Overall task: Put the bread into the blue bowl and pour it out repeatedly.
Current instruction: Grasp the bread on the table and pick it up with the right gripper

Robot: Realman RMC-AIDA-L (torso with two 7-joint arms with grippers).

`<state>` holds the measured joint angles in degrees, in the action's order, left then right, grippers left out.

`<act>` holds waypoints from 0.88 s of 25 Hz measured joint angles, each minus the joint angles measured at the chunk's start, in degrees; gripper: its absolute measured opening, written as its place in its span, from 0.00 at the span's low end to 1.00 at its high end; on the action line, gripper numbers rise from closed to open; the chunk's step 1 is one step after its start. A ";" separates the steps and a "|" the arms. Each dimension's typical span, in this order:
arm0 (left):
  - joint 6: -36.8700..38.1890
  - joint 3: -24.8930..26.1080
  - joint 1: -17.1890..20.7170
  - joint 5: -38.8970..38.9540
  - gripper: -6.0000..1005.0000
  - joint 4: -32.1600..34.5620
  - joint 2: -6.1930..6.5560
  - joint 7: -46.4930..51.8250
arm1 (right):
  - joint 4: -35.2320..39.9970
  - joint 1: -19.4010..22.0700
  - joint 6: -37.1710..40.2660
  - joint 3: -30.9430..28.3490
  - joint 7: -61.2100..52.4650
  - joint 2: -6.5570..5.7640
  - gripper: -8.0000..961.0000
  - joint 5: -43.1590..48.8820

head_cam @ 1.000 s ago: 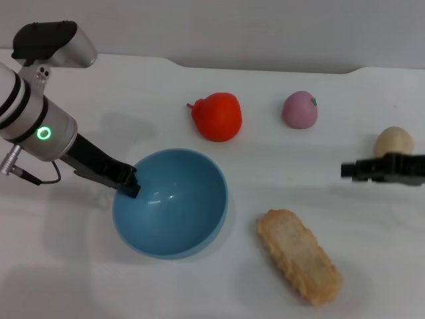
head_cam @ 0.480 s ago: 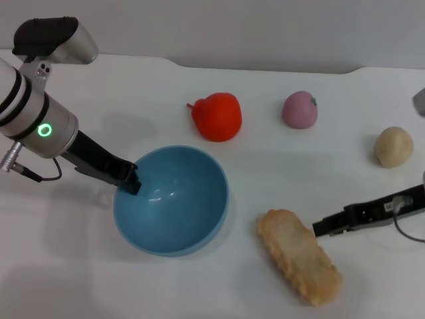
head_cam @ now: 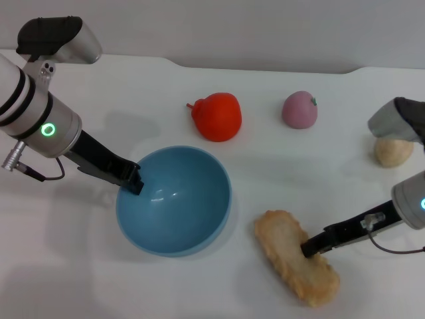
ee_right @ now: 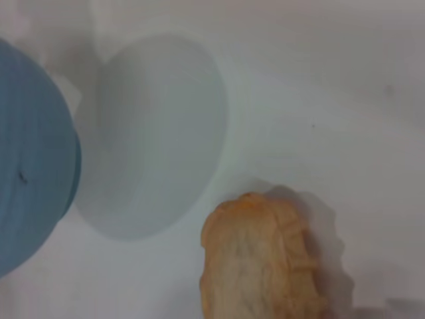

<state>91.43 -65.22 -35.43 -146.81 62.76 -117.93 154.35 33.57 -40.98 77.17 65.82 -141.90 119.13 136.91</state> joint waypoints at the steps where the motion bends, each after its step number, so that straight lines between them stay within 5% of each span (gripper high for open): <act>1: -0.01 0.00 0.00 0.01 0.02 0.00 0.00 -0.01 | -0.31 -0.21 -0.71 0.94 0.00 0.06 0.41 -0.45; 9: -0.03 -0.07 0.02 0.04 0.02 -0.21 -0.03 -0.20 | -0.59 0.05 -4.91 4.62 1.98 0.12 0.41 -4.64; 22: -0.02 -0.12 0.28 0.08 0.02 -0.41 0.02 -0.44 | 4.27 5.74 -1.89 0.88 9.22 -0.81 0.15 -12.34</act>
<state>91.41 -65.34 -35.15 -146.73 62.35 -117.91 153.91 37.85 -35.23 75.27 66.70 -132.69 118.32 124.57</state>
